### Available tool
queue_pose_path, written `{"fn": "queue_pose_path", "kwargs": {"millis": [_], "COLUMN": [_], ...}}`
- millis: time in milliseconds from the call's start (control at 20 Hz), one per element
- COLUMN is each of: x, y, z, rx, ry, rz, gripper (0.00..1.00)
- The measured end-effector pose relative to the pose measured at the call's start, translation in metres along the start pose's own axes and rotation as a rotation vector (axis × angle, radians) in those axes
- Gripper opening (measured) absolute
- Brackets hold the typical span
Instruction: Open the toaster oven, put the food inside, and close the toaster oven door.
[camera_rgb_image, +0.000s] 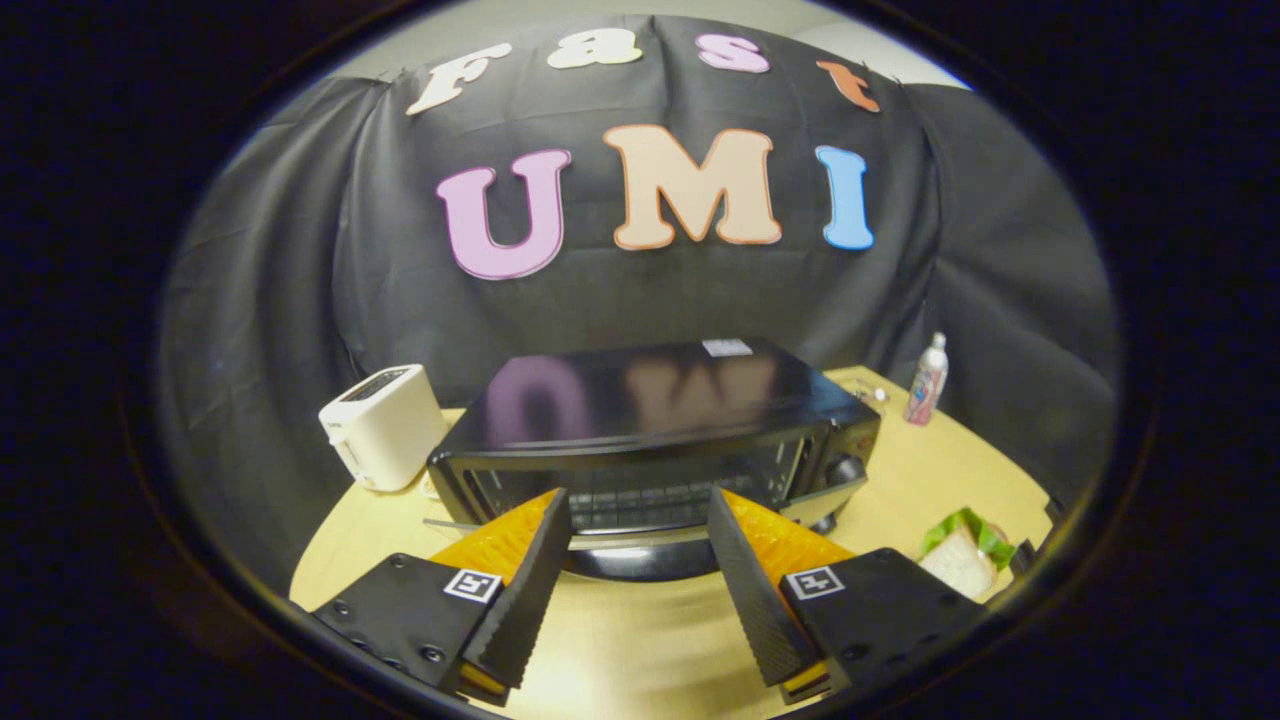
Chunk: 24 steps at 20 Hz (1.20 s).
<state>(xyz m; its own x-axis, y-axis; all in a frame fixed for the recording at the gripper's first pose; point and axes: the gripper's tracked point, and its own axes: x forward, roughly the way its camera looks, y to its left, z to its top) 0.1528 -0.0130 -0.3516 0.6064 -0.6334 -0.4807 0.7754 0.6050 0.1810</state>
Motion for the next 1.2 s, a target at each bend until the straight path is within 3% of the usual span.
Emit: {"fn": "queue_pose_path", "kwargs": {"millis": [450, 700, 950, 1200], "x": [-0.043, -0.033, -0.036, -0.047], "y": [-0.022, -0.028, -0.041, -0.064], "z": [-0.1, -0.171, -0.171, -0.149], "rx": [0.04, 0.012, 0.121, -0.008], "ry": [0.224, 0.393, 0.391, 0.399], "rz": [-0.086, -0.116, -0.139, -0.213], "gripper": [0.88, 0.88, 0.88, 0.88]}}
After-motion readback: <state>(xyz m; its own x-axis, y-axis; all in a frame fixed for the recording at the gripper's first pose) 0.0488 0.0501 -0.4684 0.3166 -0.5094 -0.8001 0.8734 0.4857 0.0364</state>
